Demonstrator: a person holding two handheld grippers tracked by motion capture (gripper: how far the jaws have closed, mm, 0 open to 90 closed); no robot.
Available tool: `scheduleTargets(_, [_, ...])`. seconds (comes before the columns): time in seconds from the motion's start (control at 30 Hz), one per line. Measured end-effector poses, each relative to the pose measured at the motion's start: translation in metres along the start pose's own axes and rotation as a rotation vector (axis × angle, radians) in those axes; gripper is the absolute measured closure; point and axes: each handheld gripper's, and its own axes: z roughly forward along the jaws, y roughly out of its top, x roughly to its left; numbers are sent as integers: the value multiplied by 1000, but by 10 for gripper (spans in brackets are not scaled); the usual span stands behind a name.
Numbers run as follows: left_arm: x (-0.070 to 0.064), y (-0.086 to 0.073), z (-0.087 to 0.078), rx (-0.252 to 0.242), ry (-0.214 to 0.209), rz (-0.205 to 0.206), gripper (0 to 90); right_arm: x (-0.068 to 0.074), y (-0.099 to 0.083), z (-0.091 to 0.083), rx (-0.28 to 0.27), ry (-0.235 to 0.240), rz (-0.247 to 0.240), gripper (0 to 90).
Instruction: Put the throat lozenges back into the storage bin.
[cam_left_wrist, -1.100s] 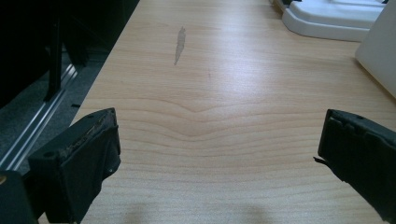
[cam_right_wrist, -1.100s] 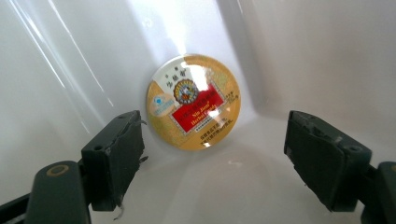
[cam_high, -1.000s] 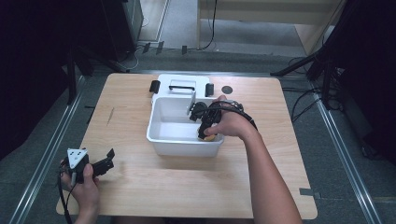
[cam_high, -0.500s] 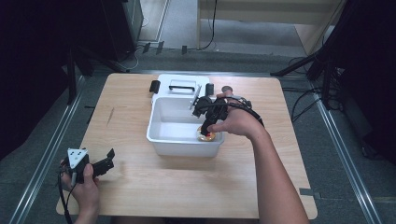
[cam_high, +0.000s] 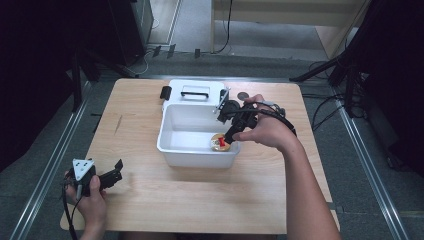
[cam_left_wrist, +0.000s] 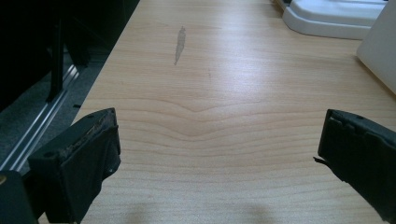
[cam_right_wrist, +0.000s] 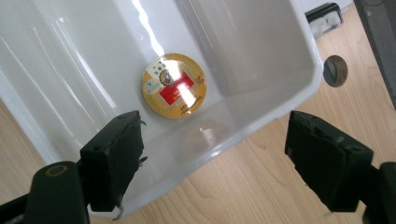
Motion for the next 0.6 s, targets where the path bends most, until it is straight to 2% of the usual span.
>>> scheduleTargets(0.6, [1, 0, 0, -1, -3, -2, 0, -14, -51, -14, -8, -20, 98, 193])
